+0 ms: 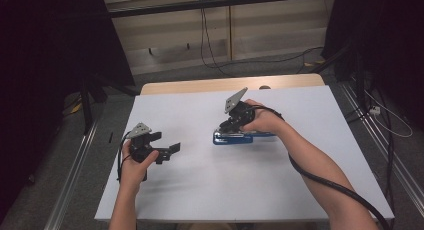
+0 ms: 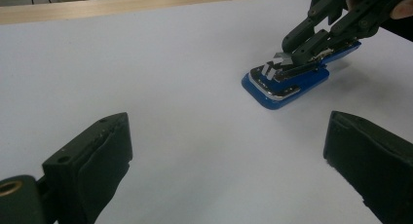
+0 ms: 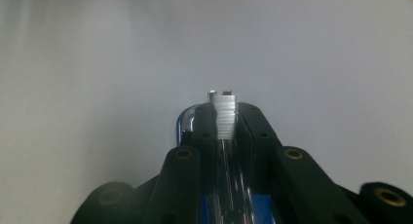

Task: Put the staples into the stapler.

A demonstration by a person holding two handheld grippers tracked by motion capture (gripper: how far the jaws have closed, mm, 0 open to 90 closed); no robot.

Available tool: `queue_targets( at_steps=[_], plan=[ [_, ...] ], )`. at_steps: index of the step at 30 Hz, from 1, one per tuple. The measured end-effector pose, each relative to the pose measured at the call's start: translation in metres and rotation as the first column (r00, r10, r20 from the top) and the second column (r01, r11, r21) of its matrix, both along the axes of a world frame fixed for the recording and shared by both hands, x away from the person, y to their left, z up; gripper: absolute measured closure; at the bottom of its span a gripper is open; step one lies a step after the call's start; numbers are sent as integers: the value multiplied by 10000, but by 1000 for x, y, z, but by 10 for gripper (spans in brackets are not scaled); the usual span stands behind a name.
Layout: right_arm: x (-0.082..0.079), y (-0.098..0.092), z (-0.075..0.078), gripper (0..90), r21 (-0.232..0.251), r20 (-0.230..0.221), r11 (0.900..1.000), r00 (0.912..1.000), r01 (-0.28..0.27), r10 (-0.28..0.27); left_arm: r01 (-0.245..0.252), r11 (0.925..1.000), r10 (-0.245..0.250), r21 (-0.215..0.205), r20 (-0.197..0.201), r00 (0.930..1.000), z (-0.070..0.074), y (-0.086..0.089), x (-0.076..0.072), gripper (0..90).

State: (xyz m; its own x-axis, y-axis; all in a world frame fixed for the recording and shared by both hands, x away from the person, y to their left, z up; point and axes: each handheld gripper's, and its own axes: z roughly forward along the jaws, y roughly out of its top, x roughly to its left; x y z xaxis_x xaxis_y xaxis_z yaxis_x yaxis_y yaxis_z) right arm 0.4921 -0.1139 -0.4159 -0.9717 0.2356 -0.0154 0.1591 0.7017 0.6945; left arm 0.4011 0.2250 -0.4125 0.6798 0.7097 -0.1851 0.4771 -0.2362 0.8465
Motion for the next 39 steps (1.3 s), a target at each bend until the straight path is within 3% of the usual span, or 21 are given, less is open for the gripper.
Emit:
queue_targets(
  at_steps=[16, 28, 39],
  plan=[
    [4, 1, -4, 792, -77, -179, 9996, 9995, -260, 258, -26, 10000, 26, -5, -8, 10000, 0, 1, 0, 40],
    [4, 8, -1, 793, -285, 39, 9986, 9990, -452, 453, -50, 10000, 50, 5, -55, 10000, -1, 1, 0, 40],
    [6, 5, -3, 792, -178, -216, 9989, 9988, -438, 434, -99, 9999, 99, -41, 2, 10000, 0, 1, 0, 41]
  ],
)
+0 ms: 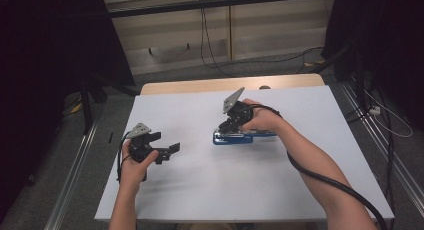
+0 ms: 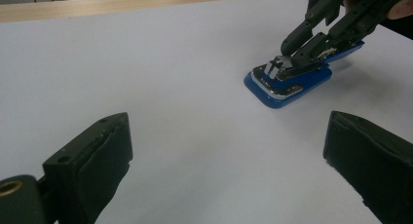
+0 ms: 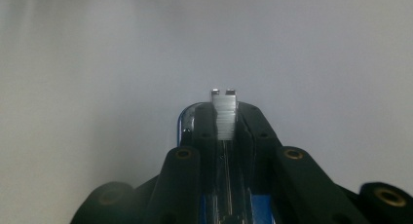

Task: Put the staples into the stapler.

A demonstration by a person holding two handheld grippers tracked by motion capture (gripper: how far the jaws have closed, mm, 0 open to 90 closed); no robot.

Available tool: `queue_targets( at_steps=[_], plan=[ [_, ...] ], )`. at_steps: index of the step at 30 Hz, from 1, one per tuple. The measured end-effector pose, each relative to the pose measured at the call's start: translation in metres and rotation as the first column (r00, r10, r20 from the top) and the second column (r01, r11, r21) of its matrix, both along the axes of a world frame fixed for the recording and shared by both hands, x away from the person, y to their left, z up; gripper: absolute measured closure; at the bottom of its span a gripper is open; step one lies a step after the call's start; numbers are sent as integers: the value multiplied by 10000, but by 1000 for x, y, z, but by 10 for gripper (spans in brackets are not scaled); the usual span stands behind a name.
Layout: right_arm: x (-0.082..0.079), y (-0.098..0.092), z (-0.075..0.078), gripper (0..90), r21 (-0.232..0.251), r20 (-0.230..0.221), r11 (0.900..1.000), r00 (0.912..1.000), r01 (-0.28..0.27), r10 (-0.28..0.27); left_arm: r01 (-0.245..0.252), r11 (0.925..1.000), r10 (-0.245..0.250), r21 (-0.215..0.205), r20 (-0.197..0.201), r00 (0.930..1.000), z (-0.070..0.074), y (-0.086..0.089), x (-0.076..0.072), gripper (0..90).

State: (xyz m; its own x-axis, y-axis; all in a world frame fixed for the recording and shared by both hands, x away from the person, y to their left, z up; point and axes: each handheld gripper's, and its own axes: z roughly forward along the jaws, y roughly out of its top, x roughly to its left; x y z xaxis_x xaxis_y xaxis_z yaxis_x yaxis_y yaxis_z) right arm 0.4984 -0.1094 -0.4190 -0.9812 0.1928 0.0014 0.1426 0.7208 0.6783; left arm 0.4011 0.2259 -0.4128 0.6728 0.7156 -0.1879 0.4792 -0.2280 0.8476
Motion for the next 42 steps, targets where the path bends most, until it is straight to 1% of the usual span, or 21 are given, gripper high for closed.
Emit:
queue_targets(
  at_steps=[7, 11, 15, 21, 30, 34, 38, 42],
  plan=[
    [1, 1, -1, 792, -7, 28, 10000, 10000, -63, 63, 24, 10000, -24, 48, 26, 10000, 0, 1, 0, 41],
    [1, 1, -2, 792, -14, -32, 10000, 10000, -46, 46, 73, 9999, -73, 103, -9, 10000, 0, 1, 0, 41],
    [2, 0, -4, 792, 144, -140, 9999, 9999, -2, 4, 62, 9999, -62, 125, -3, 10000, 0, 1, 0, 41],
    [2, 2, -3, 792, 68, -40, 10000, 10000, -61, 61, 63, 9999, -63, 149, -13, 10000, 0, 0, 0, 41],
    [3, 1, -4, 792, 124, -134, 9999, 9999, -39, 41, 47, 9999, -47, 133, -19, 10000, 0, 1, -1, 42],
    [3, 2, -4, 792, 32, -124, 10000, 9999, -44, 45, 78, 9998, -77, 196, -26, 10000, -1, 1, -1, 43],
    [3, 2, -4, 790, 96, -210, 9999, 9998, 48, -46, 82, 9999, -82, 115, -38, 10000, -1, 1, -1, 43],
    [3, 3, -4, 790, 86, -196, 10000, 9998, 30, -28, 20, 10000, -19, 78, -73, 10000, -1, 1, -1, 43]
  ],
)
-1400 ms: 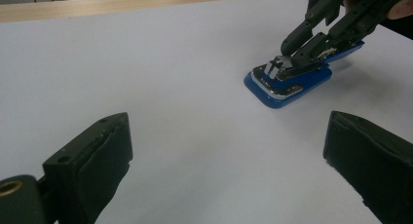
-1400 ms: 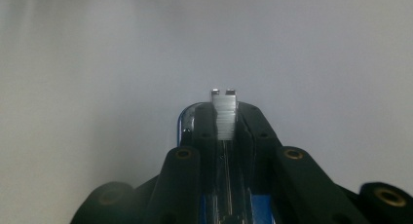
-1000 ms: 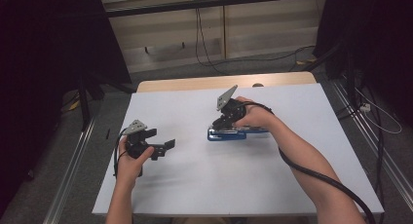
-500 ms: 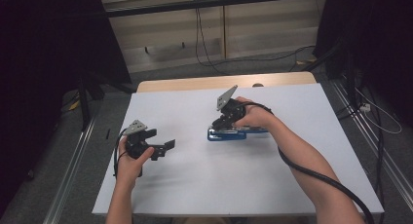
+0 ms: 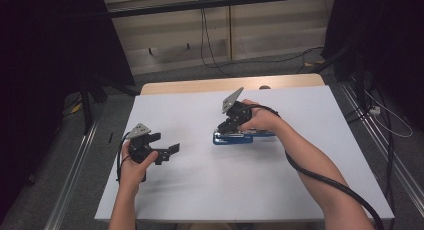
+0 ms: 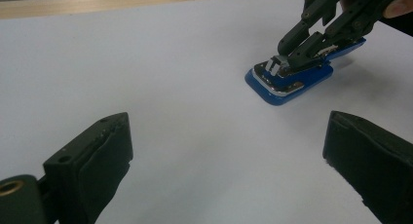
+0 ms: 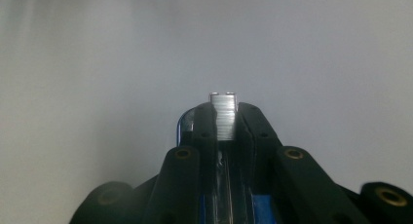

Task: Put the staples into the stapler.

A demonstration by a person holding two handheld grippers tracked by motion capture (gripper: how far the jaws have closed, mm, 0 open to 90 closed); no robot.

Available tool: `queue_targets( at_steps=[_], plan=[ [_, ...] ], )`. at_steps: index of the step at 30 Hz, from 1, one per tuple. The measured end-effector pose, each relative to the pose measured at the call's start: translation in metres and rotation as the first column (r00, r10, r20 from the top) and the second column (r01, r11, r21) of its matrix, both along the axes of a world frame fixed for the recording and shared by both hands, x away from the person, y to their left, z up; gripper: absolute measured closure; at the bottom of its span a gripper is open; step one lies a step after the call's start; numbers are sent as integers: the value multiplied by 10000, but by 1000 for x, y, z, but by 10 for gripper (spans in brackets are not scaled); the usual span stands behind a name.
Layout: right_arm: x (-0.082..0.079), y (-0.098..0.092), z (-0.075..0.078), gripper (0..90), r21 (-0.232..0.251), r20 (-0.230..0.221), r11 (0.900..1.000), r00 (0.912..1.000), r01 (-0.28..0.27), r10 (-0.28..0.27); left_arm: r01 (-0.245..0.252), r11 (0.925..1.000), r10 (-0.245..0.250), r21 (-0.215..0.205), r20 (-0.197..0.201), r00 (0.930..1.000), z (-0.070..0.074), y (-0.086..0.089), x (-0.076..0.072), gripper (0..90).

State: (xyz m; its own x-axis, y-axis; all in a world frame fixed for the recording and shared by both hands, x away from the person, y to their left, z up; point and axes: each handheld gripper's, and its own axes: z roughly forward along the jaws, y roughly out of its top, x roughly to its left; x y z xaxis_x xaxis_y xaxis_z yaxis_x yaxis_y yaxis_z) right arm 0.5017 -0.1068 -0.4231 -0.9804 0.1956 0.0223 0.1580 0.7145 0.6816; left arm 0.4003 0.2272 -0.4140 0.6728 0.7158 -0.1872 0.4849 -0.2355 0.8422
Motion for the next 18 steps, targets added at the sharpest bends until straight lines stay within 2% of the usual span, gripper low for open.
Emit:
queue_targets(
  at_steps=[8, 14, 18],
  plan=[
    [0, 0, 0, 773, 22, -48, 10000, 10000, 44, -44, 41, 10000, -41, 38, 8, 10000, 0, 0, 0, 44],
    [-1, -2, 1, 730, 159, -70, 9998, 9999, 79, -78, 54, 10000, -54, 39, -11, 10000, -1, -1, 0, 44],
    [-3, -7, 5, 665, 405, -44, 9987, 9995, 315, -313, 60, 10000, -60, 34, -10, 10000, -1, -2, 1, 44]
  ],
)
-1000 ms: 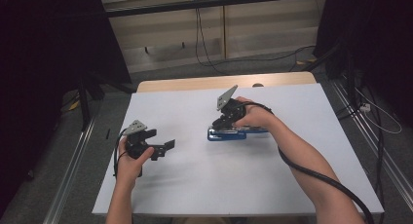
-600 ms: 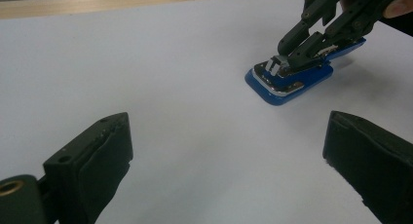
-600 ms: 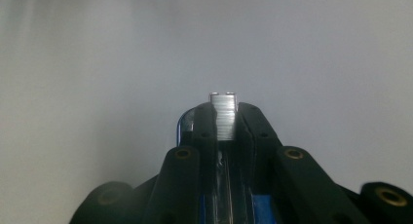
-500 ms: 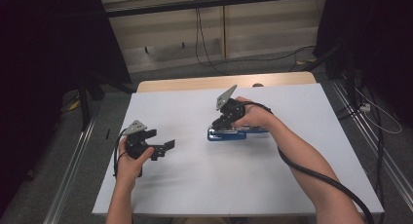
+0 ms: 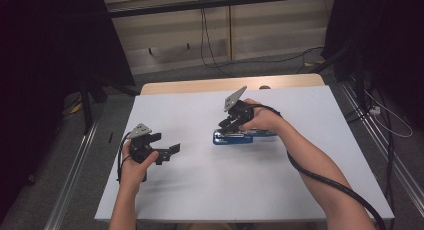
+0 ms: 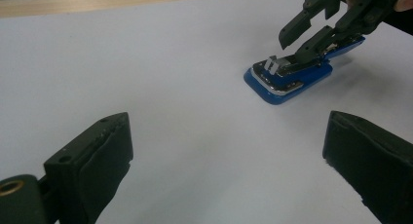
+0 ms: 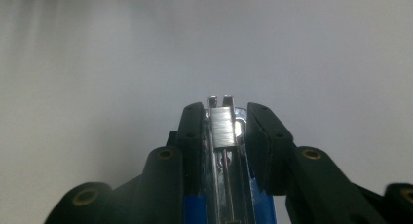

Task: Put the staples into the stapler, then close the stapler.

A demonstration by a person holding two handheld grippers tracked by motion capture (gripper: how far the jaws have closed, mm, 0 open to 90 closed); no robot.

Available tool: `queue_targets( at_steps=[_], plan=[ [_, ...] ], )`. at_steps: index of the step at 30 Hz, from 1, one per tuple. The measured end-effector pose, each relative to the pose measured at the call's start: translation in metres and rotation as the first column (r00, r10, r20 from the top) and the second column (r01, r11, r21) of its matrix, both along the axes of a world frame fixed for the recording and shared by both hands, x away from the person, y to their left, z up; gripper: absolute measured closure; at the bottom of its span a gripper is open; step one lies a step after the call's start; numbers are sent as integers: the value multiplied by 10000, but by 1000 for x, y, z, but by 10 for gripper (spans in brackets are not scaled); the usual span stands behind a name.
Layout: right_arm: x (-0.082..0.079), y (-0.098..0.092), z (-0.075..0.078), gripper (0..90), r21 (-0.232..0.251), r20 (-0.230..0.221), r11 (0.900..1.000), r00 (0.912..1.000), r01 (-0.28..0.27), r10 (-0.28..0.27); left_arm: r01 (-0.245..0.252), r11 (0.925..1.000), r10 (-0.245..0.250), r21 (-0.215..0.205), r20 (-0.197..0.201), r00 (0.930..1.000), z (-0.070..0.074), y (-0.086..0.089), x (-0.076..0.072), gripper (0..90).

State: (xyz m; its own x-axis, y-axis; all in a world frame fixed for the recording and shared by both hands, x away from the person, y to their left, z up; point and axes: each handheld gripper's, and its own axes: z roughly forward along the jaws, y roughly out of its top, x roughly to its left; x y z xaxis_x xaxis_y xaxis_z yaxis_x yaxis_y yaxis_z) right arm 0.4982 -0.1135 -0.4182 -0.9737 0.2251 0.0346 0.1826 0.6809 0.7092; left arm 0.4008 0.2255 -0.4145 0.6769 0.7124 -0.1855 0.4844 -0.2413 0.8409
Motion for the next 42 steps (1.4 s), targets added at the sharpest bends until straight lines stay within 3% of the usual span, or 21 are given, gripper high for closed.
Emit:
queue_targets(
  at_steps=[6, 12, 17, 19, 23, 26, 31, 34, 38, 42],
  plan=[
    [-7, -12, 4, 483, 602, 193, 9945, 9960, 862, -875, 64, 10000, -64, 25, 19, 10000, 0, -2, 1, 44],
    [-19, -29, 7, 427, 988, 209, 9814, 9856, 1647, -1675, 163, 9999, -163, 50, 8, 9999, -1, -6, 2, 44],
    [-27, -46, 10, 350, 1024, 244, 9619, 9661, 2534, -2571, 209, 9998, -209, 55, 27, 9998, -1, -9, 2, 46],
    [-32, -52, 11, 303, 1228, 136, 9526, 9593, 2784, -2821, 252, 9997, -253, 49, 56, 9997, -1, -10, 2, 46],
    [-44, -62, 12, 257, 1340, 271, 9434, 9505, 3034, -3096, 282, 9996, -282, 22, 58, 9996, 0, -12, 2, 46],
    [-55, -68, 13, 211, 1183, 380, 9295, 9338, 3493, -3558, 406, 9992, -405, -71, 45, 9992, 0, -14, 2, 46],
    [-74, -77, 19, 180, 1562, 323, 9034, 9121, 3993, -4087, 518, 9986, -518, -89, 104, 9986, 1, -19, 3, 46],
    [-81, -81, 21, 167, 1475, 497, 8965, 9021, 4178, -4286, 560, 9984, -559, -86, 89, 9984, 1, -21, 3, 46],
    [-90, -86, 19, 155, 1479, 519, 8907, 8960, 4299, -4410, 559, 9983, -558, -155, 119, 9984, 2, -22, 3, 46],
    [-98, -92, 16, 155, 1561, 635, 8732, 8775, 4617, -4753, 633, 9980, -631, -96, 133, 9979, 1, -24, 3, 47]
  ],
)
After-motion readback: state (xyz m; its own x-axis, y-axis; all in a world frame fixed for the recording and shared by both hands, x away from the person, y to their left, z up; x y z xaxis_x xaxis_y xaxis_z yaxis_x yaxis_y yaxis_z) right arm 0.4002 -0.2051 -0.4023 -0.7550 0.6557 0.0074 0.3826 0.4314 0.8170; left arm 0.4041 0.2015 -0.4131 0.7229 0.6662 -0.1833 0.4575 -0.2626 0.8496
